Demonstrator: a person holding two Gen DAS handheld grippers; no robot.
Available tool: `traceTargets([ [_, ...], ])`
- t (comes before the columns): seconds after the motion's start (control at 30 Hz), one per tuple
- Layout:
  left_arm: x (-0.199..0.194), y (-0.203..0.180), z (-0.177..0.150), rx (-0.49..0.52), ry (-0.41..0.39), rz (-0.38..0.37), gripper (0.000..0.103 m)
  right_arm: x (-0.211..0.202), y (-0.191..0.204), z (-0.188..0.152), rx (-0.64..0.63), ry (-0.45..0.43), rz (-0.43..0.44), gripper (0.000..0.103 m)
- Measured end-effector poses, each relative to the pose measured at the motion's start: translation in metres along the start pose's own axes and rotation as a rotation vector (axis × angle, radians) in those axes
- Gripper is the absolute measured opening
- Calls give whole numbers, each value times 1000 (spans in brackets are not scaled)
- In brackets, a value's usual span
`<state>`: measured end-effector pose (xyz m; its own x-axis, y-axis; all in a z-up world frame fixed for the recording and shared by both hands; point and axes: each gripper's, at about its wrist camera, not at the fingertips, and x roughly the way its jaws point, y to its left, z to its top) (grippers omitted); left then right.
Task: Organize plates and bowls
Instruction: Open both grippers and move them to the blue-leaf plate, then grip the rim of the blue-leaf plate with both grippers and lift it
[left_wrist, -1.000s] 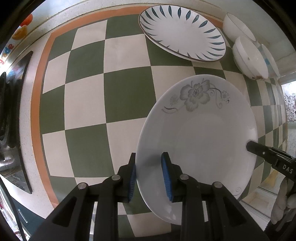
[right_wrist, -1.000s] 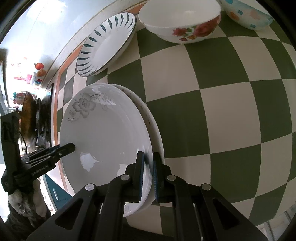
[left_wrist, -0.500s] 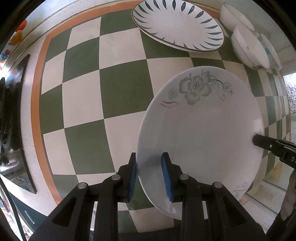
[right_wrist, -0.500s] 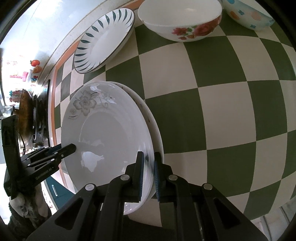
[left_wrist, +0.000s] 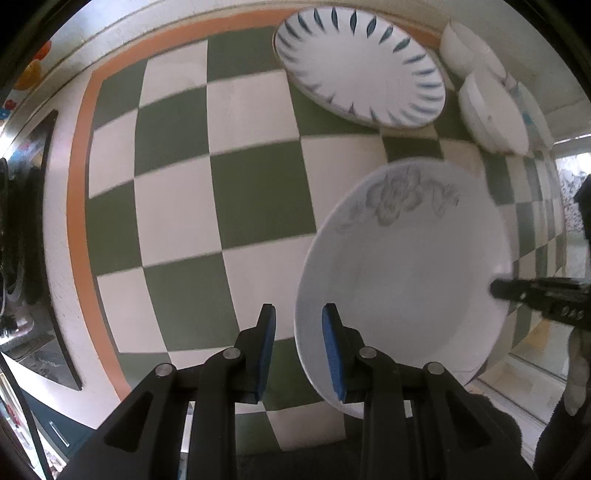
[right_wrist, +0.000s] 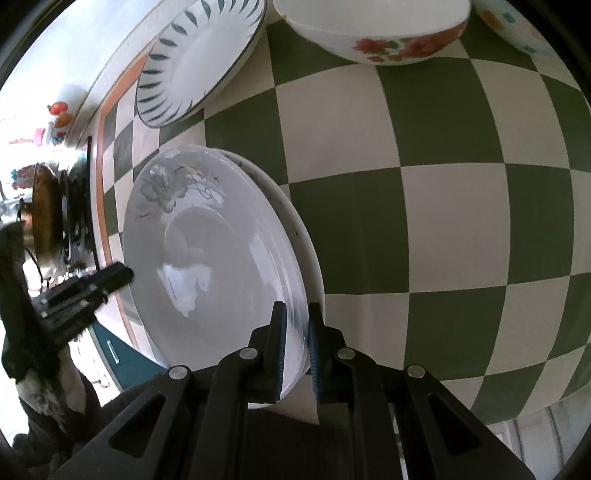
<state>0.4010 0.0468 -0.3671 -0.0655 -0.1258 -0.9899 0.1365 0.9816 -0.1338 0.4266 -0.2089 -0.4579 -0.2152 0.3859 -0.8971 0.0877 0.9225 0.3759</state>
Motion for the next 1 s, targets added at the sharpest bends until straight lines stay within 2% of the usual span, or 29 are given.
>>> traceTargets([
  [0.2, -15, 6, 30, -20, -62, -24, 24, -1, 0, 8, -13, 95, -4, 20],
  [0.23, -16, 6, 36, -26, -70, -28, 24, -2, 0, 10, -12, 110, -11, 24],
  [0.3, -19, 9, 46, -45, -88, -33, 24, -6, -1, 12, -16, 120, -52, 27],
  [0.4, -19, 11, 66, -63, -102, -39, 24, -18, 1, 16, -33, 126, -36, 27],
  [0.5, -14, 16, 81, -93, -106, -41, 24, -48, 16, 32, -75, 55, -28, 27],
  [0.53, -13, 20, 93, -113, -108, -51, 24, -62, 25, 40, -95, 15, -23, 27],
  [0.57, -19, 27, 92, -122, -111, -56, 24, -77, 34, 51, -119, -40, -22, 27],
  [0.67, -22, 42, 114, -162, -113, -73, 24, -104, 50, 95, -153, -187, -80, 27],
  [0.73, -16, 48, 132, -185, -111, -76, 24, -107, 55, 123, -160, -236, -120, 27],
  [0.8, -8, 51, 145, -193, -103, -77, 24, -102, 57, 153, -157, -248, -133, 27],
  [0.87, 2, 53, 157, -195, -85, -74, 24, -89, 57, 179, -151, -222, -128, 27],
  [1.0, 23, 52, 171, -191, -44, -90, 23, -67, 55, 214, -144, -190, -165, 27],
])
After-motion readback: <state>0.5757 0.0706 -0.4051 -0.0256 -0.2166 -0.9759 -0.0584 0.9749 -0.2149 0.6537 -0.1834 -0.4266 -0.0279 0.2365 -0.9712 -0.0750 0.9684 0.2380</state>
